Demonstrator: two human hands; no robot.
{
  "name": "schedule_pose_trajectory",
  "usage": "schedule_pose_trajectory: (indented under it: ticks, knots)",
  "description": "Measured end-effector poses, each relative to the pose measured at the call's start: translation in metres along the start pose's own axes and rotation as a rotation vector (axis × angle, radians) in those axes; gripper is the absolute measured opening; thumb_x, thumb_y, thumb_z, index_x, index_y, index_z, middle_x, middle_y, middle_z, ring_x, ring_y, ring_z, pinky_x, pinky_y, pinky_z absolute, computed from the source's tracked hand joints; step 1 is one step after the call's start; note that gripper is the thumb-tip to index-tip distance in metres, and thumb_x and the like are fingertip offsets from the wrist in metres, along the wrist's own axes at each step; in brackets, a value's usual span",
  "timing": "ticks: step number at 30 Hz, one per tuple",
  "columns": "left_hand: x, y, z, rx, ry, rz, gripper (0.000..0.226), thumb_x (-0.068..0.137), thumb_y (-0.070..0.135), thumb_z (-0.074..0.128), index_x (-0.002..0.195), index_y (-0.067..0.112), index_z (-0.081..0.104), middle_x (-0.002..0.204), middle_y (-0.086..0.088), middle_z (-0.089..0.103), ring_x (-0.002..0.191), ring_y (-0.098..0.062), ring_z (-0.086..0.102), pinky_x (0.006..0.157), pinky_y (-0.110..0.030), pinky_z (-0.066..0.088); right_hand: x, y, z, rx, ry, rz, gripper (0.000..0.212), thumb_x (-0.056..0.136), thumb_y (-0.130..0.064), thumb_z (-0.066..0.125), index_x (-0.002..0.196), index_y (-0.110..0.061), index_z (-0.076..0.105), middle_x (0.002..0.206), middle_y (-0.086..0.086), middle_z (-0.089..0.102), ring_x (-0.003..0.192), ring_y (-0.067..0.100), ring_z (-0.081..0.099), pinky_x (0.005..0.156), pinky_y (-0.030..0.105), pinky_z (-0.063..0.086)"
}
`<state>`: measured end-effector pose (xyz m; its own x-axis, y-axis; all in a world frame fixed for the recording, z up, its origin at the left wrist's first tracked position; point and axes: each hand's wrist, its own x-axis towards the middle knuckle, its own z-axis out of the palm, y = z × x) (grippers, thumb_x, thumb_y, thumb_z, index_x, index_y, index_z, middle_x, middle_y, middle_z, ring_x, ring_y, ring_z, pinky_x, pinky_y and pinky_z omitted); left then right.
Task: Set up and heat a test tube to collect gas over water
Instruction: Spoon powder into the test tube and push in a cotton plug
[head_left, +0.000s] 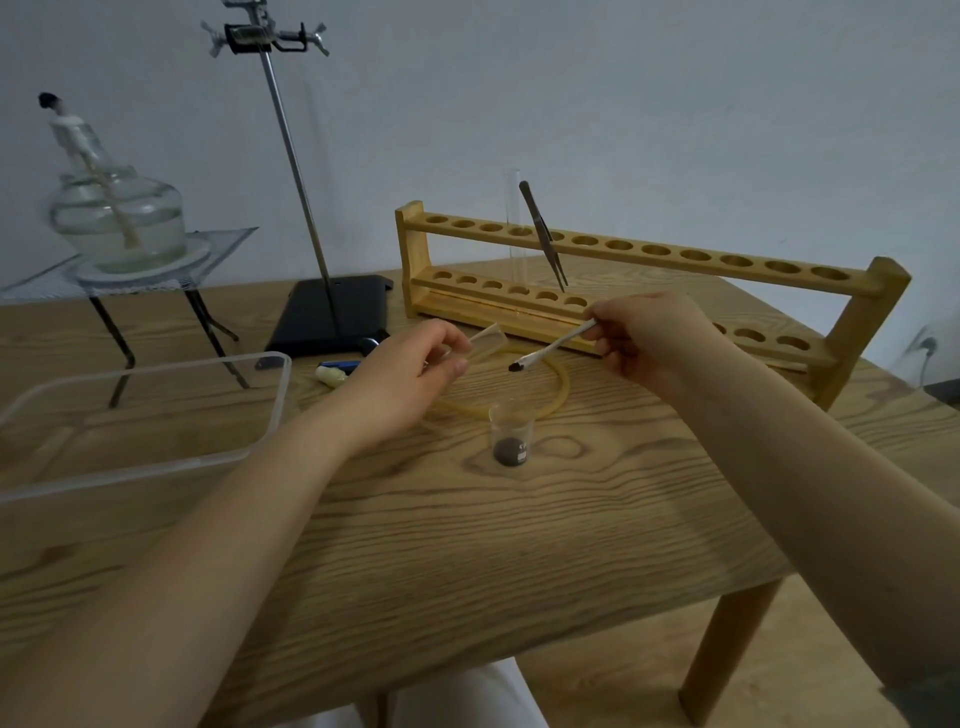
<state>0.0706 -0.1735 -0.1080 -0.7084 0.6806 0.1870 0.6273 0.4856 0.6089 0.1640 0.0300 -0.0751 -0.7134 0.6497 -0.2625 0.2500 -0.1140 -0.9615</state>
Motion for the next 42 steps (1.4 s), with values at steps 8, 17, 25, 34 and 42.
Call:
schedule_pose_trajectory:
  ticks: [8,17,25,34,42]
  knots:
    - [0.002,-0.001,-0.001,-0.004,-0.017,-0.007,0.02,0.094,0.032,0.049,0.114,0.031,0.052,0.103,0.012,0.052,0.098,-0.008,0.054,0.081,-0.025,0.044,0.013,-0.011,-0.002,0.098,0.019,0.012,0.013,0.093,-0.011,0.053,0.083,-0.008,0.06,0.064,0.004,0.059,0.049,0.01,0.047,0.036,0.015,0.036]
    - [0.003,0.001,0.0,-0.013,-0.028,0.001,0.021,0.094,0.031,0.05,0.115,0.031,0.053,0.095,0.02,0.048,0.095,-0.006,0.052,0.082,-0.024,0.043,0.002,-0.019,0.011,0.033,0.063,-0.075,0.013,0.092,-0.01,0.056,0.082,-0.006,0.063,0.067,0.007,0.062,0.055,0.012,0.051,0.051,0.021,0.042]
    - [0.008,0.002,0.002,-0.044,-0.005,0.002,0.014,0.094,0.033,0.049,0.107,0.036,0.05,0.099,0.011,0.055,0.093,-0.009,0.056,0.079,-0.026,0.046,-0.017,-0.012,0.023,-0.162,0.096,-0.522,0.01,0.095,-0.02,0.055,0.091,-0.015,0.063,0.069,-0.003,0.064,0.057,0.006,0.057,0.057,0.018,0.051]
    - [0.01,0.004,0.001,-0.065,0.029,0.015,0.012,0.096,0.03,0.047,0.107,0.033,0.051,0.095,0.015,0.055,0.085,-0.002,0.057,0.068,-0.017,0.043,-0.017,-0.008,0.018,-0.245,0.102,-0.901,0.008,0.095,-0.018,0.054,0.094,-0.015,0.062,0.07,-0.007,0.063,0.063,0.008,0.061,0.065,0.029,0.056]
    - [0.011,0.005,0.001,-0.062,0.047,-0.006,0.011,0.097,0.031,0.045,0.106,0.034,0.049,0.095,0.017,0.05,0.089,-0.005,0.057,0.07,-0.018,0.043,-0.015,-0.007,0.008,-0.11,0.209,-0.732,0.015,0.098,-0.02,0.05,0.1,-0.01,0.062,0.07,-0.006,0.06,0.058,0.004,0.055,0.056,0.018,0.048]
